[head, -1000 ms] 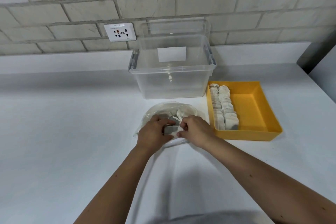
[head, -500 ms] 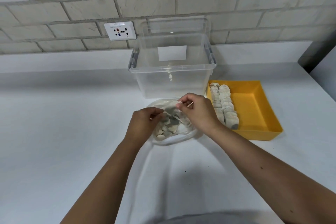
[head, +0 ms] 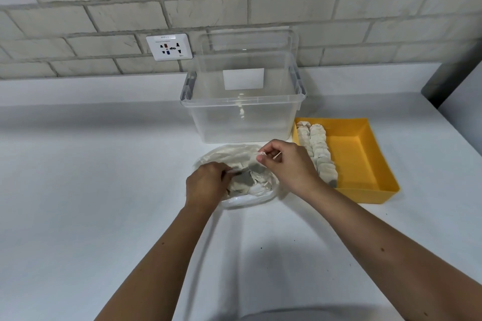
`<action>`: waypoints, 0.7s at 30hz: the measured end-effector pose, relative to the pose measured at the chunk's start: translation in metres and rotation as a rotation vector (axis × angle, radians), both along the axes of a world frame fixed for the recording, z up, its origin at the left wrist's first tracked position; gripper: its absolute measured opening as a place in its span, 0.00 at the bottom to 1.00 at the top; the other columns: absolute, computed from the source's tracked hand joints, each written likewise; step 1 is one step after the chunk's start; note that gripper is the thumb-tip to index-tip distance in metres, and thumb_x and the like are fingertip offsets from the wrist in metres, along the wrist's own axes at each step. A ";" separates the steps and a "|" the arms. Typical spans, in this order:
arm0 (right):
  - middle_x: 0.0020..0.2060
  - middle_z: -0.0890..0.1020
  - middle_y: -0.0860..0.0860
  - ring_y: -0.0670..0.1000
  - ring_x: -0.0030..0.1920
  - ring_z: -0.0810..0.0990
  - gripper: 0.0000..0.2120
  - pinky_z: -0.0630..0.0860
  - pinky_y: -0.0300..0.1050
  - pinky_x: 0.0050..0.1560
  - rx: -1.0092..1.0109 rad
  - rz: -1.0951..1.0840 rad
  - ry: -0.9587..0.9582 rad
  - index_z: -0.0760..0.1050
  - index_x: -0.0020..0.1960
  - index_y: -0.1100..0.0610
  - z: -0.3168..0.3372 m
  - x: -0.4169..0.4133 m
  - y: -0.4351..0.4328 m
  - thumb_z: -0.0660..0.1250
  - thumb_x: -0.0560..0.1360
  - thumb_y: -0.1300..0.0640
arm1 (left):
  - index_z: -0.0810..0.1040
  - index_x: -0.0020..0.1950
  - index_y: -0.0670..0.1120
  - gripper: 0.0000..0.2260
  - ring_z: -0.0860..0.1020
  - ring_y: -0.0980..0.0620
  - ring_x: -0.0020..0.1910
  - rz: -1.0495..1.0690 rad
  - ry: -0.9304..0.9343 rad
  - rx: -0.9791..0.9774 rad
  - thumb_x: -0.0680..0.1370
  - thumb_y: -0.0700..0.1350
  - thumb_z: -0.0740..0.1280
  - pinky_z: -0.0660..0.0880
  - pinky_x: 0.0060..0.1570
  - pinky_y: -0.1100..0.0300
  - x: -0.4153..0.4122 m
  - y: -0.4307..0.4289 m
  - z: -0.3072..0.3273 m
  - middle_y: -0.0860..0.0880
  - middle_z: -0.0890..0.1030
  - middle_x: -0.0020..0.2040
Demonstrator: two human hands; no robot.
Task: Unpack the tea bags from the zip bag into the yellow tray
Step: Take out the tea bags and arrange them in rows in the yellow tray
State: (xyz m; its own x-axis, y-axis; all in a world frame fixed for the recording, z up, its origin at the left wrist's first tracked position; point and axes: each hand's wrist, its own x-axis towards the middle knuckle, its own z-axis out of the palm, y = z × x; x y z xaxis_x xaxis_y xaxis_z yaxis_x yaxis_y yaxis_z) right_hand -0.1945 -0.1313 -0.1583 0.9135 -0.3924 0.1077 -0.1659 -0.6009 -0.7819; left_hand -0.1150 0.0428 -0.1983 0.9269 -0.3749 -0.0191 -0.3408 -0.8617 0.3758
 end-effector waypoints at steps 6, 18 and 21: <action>0.42 0.83 0.44 0.42 0.40 0.78 0.05 0.73 0.36 0.44 0.007 0.168 0.018 0.83 0.49 0.54 0.018 -0.007 -0.011 0.70 0.75 0.55 | 0.84 0.44 0.44 0.08 0.83 0.49 0.41 0.150 0.425 -0.702 0.80 0.45 0.69 0.79 0.49 0.64 0.002 0.009 0.025 0.45 0.86 0.42; 0.36 0.80 0.54 0.47 0.31 0.76 0.10 0.76 0.36 0.36 0.520 0.079 0.072 0.80 0.56 0.59 0.023 -0.008 0.005 0.71 0.75 0.60 | 0.81 0.50 0.42 0.08 0.84 0.50 0.49 0.228 1.053 -1.386 0.82 0.41 0.63 0.81 0.53 0.57 -0.027 -0.004 0.044 0.45 0.86 0.46; 0.37 0.81 0.55 0.47 0.32 0.76 0.04 0.77 0.41 0.39 0.495 0.048 0.055 0.81 0.49 0.58 0.024 -0.005 0.005 0.70 0.76 0.60 | 0.81 0.49 0.42 0.07 0.84 0.50 0.49 0.201 1.032 -1.340 0.82 0.41 0.64 0.82 0.53 0.57 -0.031 -0.004 0.040 0.45 0.86 0.46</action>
State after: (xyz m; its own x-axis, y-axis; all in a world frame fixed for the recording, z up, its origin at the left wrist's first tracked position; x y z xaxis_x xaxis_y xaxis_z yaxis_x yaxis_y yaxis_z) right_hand -0.1992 -0.1266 -0.1340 0.9308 -0.3419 -0.1296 -0.1961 -0.1677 -0.9661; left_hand -0.1459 0.0385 -0.1581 0.7638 -0.5141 -0.3902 0.5583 0.2230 0.7991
